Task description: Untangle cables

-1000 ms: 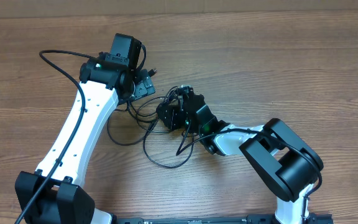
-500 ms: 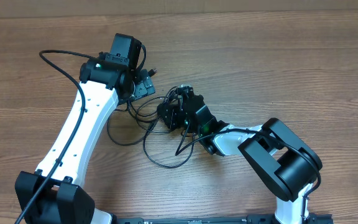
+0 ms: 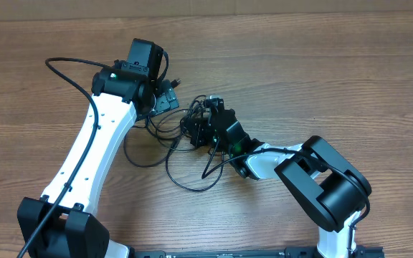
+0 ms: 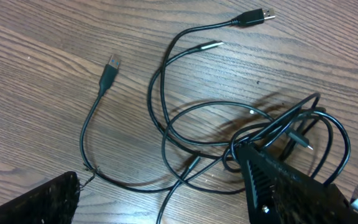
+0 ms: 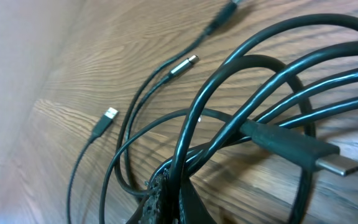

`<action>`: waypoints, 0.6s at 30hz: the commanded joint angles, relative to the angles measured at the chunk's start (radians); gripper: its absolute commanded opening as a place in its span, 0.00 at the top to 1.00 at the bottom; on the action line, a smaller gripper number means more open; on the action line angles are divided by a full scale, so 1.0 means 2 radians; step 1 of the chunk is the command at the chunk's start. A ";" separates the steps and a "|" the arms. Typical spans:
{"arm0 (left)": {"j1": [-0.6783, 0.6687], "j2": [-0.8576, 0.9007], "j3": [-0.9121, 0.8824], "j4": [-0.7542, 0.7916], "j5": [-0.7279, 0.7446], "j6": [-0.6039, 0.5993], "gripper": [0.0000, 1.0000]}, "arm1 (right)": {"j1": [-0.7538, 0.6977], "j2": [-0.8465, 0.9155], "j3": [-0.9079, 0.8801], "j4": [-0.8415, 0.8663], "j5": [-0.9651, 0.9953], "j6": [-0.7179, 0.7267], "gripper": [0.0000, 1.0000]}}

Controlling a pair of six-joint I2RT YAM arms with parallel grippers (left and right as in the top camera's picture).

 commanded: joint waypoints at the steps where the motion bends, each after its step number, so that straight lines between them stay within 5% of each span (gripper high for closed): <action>1: 0.001 0.003 0.002 0.000 -0.008 -0.010 0.00 | -0.002 -0.002 0.013 0.006 -0.037 -0.002 0.96; 18: 0.001 0.003 0.002 0.000 -0.008 -0.010 0.00 | -0.094 -0.228 0.013 -0.110 -0.150 -0.007 0.96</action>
